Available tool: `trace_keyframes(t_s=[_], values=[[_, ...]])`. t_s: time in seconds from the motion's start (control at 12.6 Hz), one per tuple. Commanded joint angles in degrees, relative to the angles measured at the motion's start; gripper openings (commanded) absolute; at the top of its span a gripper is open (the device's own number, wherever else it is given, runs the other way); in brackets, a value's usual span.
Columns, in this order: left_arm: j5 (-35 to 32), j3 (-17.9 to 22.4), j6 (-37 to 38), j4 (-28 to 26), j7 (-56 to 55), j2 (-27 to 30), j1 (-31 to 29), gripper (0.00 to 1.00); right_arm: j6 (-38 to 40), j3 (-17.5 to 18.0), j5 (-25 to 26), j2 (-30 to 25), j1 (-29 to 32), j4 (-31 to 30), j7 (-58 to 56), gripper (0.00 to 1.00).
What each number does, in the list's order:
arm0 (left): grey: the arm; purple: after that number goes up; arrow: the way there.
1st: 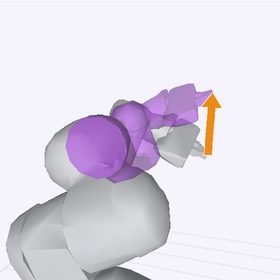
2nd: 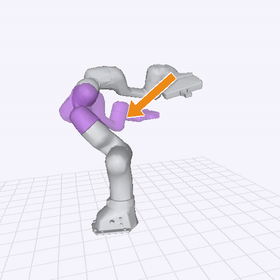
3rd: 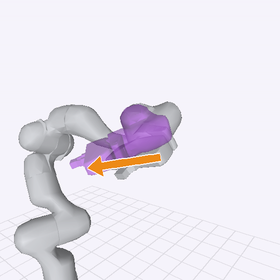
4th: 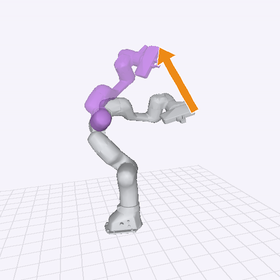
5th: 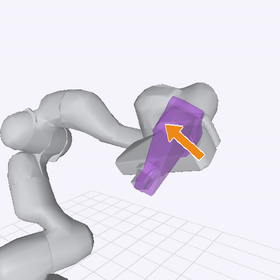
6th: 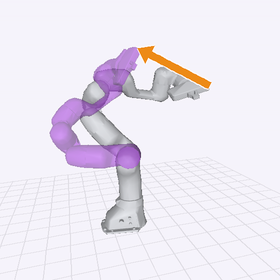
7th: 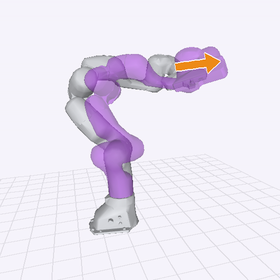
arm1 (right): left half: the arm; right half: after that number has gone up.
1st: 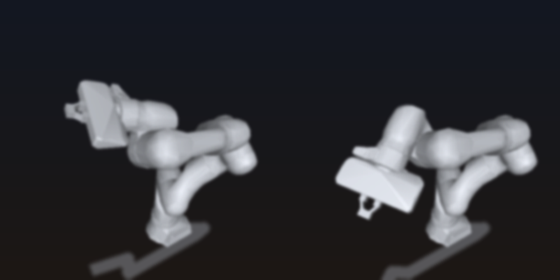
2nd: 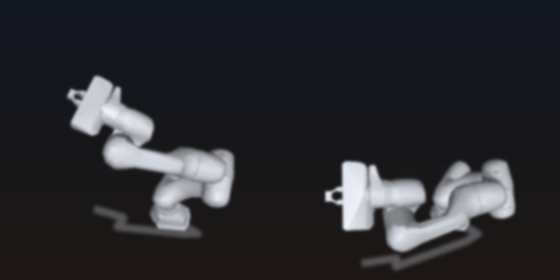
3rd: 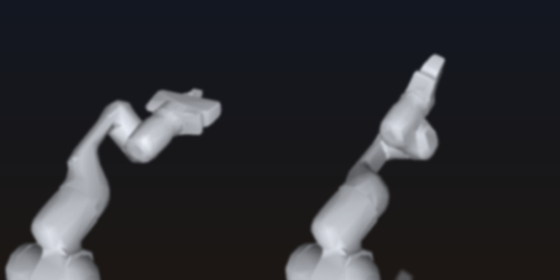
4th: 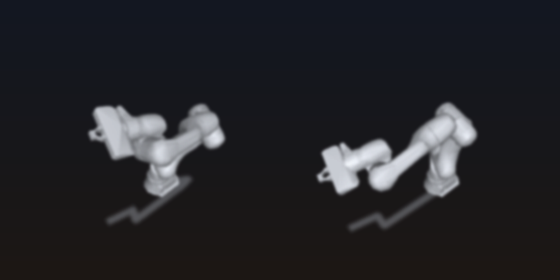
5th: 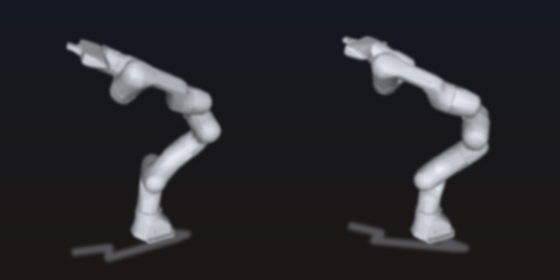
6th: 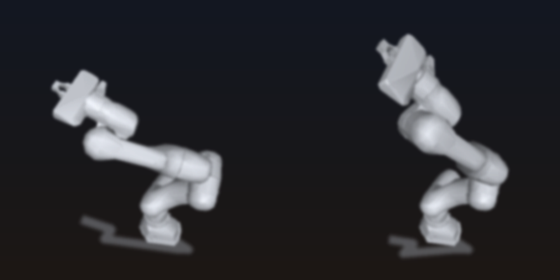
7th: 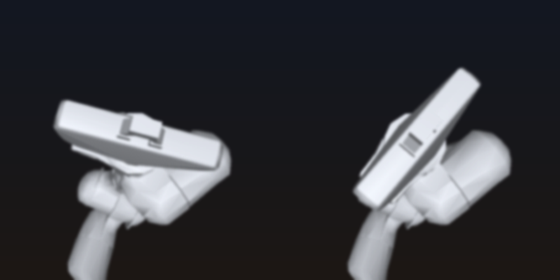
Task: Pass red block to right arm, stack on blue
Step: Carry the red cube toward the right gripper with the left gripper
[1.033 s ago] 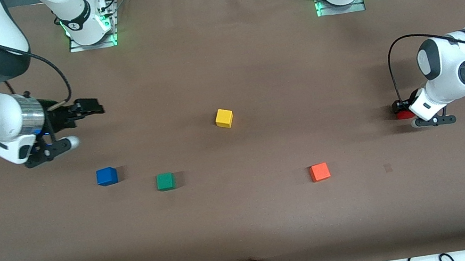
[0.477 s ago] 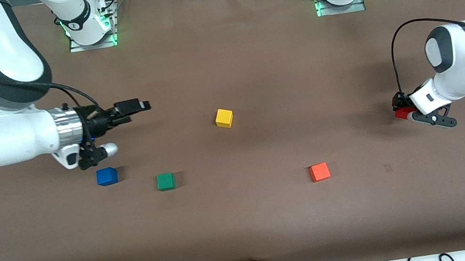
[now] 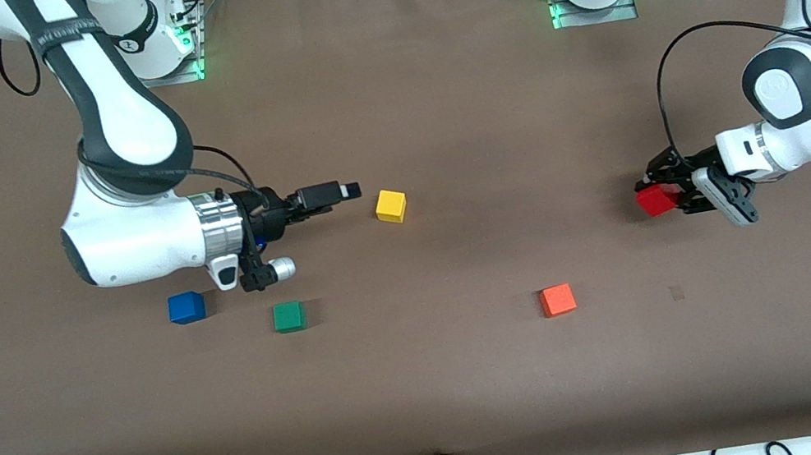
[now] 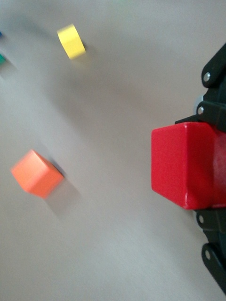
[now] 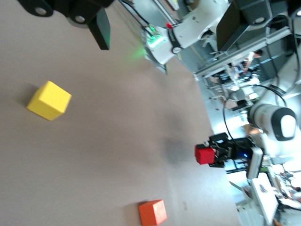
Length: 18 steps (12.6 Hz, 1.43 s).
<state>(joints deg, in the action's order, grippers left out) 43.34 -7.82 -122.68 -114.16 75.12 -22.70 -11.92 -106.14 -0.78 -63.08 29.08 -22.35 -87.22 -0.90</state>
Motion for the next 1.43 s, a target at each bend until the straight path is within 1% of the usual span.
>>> trace_keyframes(t_s=[0.0,0.08,0.24,0.32,0.4,0.48,0.64,0.71,0.79,0.87,0.95,1.11,1.27,1.35], values=[[10.40,-2.89,1.65,0.52,11.85,-0.33,-0.48,0.06,-1.43,-0.27,-7.38,1.76,-0.41,0.47,0.46,1.00],[13.75,-4.39,3.14,0.69,14.67,-0.33,-0.65,0.05,-2.31,-0.27,-9.23,2.29,-1.19,0.12,0.38,1.00],[21.31,-6.58,4.55,1.92,18.81,-0.42,-0.30,0.05,-6.69,-0.27,-13.53,2.73,-3.30,-1.28,0.20,1.00],[24.56,-7.73,4.82,2.10,20.49,-0.51,0.05,0.05,-7.67,-0.27,-15.56,3.17,-3.83,-1.46,-0.23,1.00],[27.64,-9.74,4.99,2.45,21.55,-0.51,0.14,0.05,-7.76,-0.27,-16.97,3.87,-4.10,-1.47,-0.33,1.00],[30.81,-12.20,5.00,2.80,23.21,-0.68,0.14,0.07,-7.85,-0.27,-18.55,4.31,-4.19,-1.47,-0.33,1.00],[36.61,-16.77,4.82,4.55,27.95,-3.22,0.40,0.08,-8.37,-0.27,-24.25,4.40,-5.33,-2.34,-0.41,1.00],[38.47,-18.10,4.47,5.60,30.93,-4.71,0.58,0.08,-8.99,-0.27,-26.11,4.40,-5.77,-2.87,-0.41,1.00],[39.88,-18.46,4.64,7.53,34.01,-7.42,2.23,0.11,-9.17,-0.27,-27.60,4.49,-6.21,-3.13,-0.42,1.00],[41.46,-18.55,4.99,10.07,37.43,-10.32,3.81,0.13,-9.17,-0.27,-29.62,4.84,-6.65,-3.57,-0.50,1.00],[44.34,-19.07,4.91,10.27,40.69,-11.13,4.79,0.13,-9.00,-0.27,-31.21,5.02,-6.74,-4.10,-1.72,1.00],[50.76,-19.25,4.82,10.01,45.10,-11.32,7.16,0.13,-8.82,-0.27,-32.62,5.02,-6.74,-4.98,-2.79,1.00],[54.64,-19.25,4.47,10.01,48.17,-11.75,8.40,0.12,-8.65,-0.27,-33.33,5.37,-6.74,-5.33,-4.71,1.00],[55.27,-19.25,4.47,10.01,50.19,-12.19,8.92,0.12,-8.56,-0.27,-33.33,5.63,-6.74,-5.94,-6.03,1.00]])
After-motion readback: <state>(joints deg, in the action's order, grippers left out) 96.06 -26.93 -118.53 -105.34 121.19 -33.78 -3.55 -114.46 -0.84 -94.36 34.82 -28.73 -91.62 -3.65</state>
